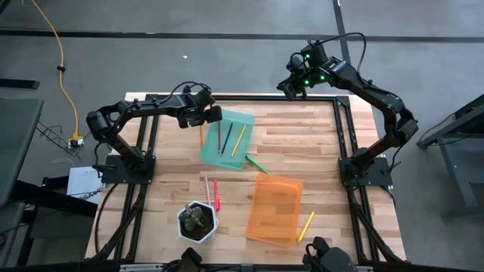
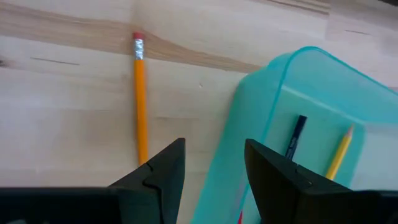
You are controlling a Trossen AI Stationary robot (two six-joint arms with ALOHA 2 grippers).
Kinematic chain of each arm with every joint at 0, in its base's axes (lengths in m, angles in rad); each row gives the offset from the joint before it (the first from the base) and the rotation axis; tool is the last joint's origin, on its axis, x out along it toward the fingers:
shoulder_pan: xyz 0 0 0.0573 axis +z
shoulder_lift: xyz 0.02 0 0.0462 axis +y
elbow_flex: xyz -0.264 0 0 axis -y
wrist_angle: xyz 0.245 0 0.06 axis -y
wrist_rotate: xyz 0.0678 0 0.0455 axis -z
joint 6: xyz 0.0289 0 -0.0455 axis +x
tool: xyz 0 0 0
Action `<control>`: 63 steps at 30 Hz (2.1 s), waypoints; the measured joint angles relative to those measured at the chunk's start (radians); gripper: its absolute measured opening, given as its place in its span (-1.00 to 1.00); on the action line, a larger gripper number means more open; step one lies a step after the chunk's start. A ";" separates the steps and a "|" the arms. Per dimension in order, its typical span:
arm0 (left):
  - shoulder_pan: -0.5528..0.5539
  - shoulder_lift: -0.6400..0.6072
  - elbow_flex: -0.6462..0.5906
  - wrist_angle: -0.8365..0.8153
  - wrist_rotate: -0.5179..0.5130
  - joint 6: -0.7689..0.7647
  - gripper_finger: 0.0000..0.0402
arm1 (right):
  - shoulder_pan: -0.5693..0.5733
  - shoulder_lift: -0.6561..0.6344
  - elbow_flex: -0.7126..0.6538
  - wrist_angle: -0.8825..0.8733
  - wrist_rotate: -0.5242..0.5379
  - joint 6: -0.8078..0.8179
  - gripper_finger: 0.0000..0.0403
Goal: Sort pens & pencils
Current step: Put the orange pencil into the green bin
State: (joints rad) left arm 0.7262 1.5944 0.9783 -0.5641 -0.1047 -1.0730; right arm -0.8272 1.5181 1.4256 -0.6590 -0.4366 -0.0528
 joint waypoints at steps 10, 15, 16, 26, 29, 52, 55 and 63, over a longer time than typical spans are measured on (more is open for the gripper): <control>0.000 0.000 0.000 -0.104 -0.060 -0.040 -0.23 | 0.000 0.000 0.000 -0.001 0.000 0.000 -0.59; 0.001 0.001 0.000 -0.110 -0.071 -0.065 -0.23 | 0.000 0.000 0.000 -0.002 0.000 0.000 -0.59; 0.001 0.001 0.000 -0.108 -0.072 -0.065 -0.23 | 0.000 0.000 0.000 -0.002 0.000 0.000 -0.59; 0.000 0.030 0.001 -0.018 -0.022 -0.060 -0.23 | 0.000 0.000 0.000 -0.003 0.000 -0.008 -0.59; 0.000 0.035 0.000 0.003 -0.005 -0.056 -0.23 | 0.000 0.000 0.000 -0.003 0.000 -0.008 -0.59; 0.005 0.066 0.108 -0.200 -0.110 -0.004 -0.23 | 0.000 0.000 0.000 -0.003 0.000 -0.008 -0.59; 0.025 0.066 0.108 -0.213 -0.083 0.013 -0.23 | 0.000 0.000 0.000 -0.003 0.000 -0.008 -0.59; 0.036 0.072 0.108 -0.237 -0.064 0.022 -0.23 | 0.000 0.000 0.000 -0.003 0.000 -0.008 -0.59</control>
State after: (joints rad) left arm 0.7620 1.6669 1.0863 -0.8006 -0.1688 -1.0508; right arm -0.8268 1.5181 1.4254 -0.6617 -0.4366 -0.0605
